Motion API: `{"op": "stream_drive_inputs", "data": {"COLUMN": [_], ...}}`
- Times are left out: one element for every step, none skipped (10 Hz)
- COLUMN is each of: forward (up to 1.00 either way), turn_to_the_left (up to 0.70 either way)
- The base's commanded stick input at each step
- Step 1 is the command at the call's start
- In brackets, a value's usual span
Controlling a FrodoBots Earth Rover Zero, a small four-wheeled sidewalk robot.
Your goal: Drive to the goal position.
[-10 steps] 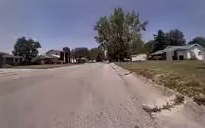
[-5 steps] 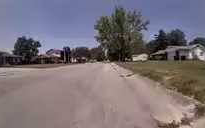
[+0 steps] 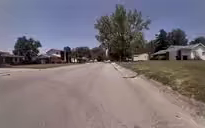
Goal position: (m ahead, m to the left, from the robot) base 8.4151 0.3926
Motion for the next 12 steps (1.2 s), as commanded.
{"op": "stream_drive_inputs", "data": {"forward": [0.7, 0.7, 0.7, 0.7, 0.7, 0.7, 0.7, 0.7, 0.7, 0.7, 0.7, 0.7], "turn_to_the_left": [0.0, 0.0, 0.0, 0.0, 0.0, 0.0, 0.0, 0.0, 0.0, 0.0, 0.0, 0.0]}}
